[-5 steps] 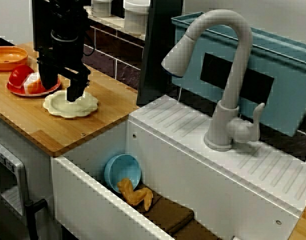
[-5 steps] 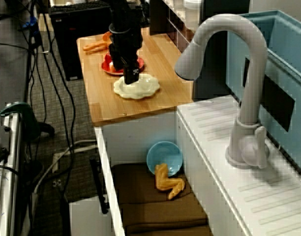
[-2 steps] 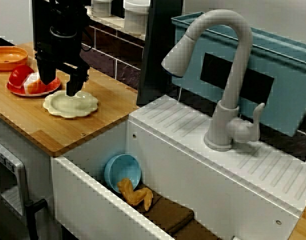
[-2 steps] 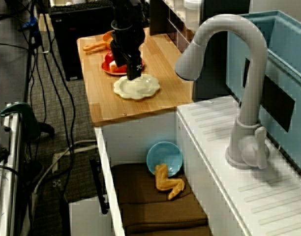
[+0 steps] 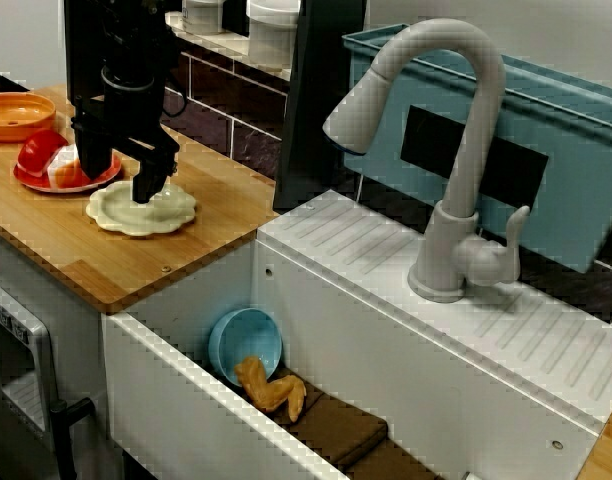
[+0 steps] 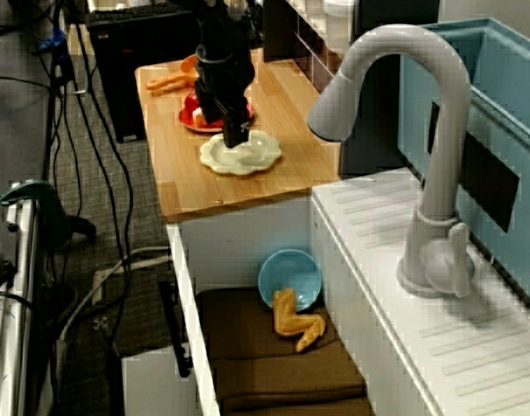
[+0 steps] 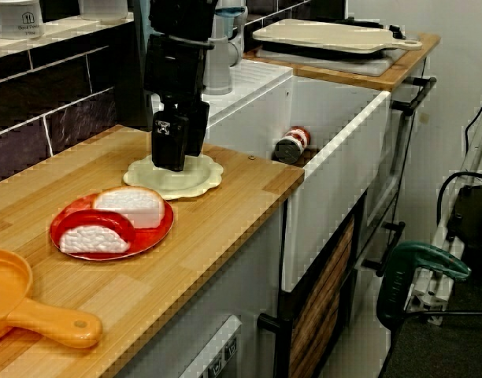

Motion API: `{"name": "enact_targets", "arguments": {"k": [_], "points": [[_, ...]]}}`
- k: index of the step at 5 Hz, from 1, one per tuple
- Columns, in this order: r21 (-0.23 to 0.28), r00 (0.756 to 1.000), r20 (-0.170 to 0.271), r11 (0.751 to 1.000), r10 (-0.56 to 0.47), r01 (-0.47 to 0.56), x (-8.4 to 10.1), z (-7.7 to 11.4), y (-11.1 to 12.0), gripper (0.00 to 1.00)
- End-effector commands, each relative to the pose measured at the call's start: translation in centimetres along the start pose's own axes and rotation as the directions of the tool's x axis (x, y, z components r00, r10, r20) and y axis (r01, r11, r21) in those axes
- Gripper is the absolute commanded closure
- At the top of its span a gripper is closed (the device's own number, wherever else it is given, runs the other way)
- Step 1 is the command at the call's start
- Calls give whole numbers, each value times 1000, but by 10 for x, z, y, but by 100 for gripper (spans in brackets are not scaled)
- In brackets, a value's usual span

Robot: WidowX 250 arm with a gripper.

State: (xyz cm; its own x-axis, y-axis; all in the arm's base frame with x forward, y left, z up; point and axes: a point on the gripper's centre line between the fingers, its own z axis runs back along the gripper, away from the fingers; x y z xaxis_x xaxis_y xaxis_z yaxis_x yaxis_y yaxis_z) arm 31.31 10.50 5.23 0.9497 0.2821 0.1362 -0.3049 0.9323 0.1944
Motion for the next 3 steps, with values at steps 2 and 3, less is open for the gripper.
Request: {"name": "enact_targets", "arguments": {"k": [2,3], "points": [[5,1000,13,1000,8,-9,-4,4,13,36],[7,1000,9,1000,8,-8,-2,1,14,100]]}}
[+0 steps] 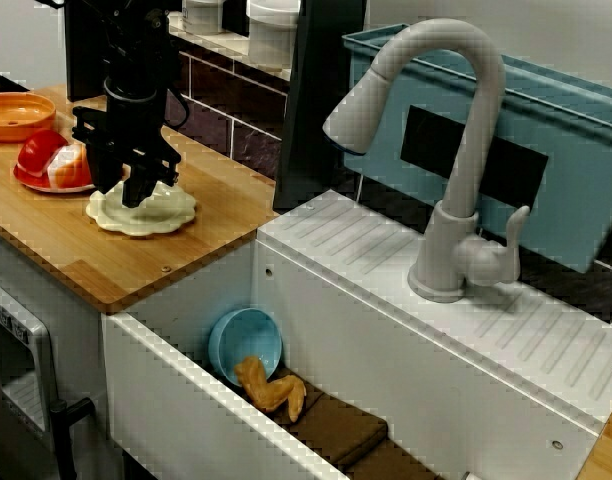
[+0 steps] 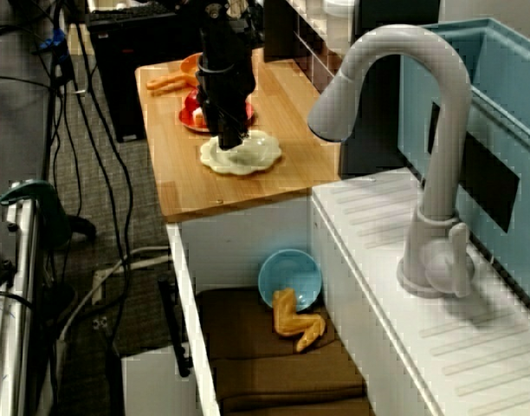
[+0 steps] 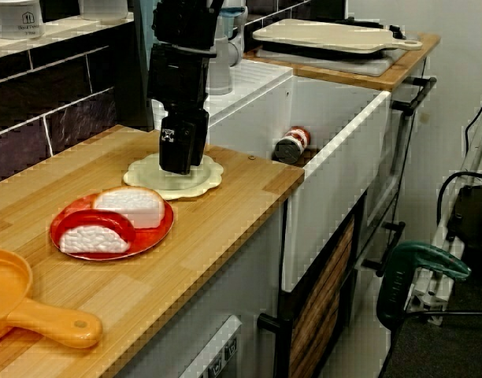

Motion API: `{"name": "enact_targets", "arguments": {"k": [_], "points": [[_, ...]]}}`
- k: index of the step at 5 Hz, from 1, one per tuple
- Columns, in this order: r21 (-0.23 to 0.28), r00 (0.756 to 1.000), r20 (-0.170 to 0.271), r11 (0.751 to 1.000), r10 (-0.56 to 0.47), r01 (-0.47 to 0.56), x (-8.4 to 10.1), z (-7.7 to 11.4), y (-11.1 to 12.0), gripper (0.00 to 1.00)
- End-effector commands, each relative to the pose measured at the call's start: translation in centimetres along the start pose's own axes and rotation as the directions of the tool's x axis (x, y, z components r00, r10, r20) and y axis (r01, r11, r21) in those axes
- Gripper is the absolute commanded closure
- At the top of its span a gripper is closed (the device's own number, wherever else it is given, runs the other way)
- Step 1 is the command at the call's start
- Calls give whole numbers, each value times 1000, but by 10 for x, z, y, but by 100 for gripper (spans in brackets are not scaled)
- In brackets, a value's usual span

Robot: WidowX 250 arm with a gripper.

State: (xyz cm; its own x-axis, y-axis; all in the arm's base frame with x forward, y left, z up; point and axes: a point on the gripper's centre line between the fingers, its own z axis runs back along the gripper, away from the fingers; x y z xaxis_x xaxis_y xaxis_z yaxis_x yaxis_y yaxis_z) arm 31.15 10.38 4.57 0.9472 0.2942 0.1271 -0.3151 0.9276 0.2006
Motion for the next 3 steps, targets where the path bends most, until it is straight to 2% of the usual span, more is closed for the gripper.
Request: {"name": "enact_targets", "arguments": {"k": [1,3], "points": [[0,1000,21,1000,4,-4,3,5,17,100],[0,1000,16,1000,2,-2,2,4,17,100]]}}
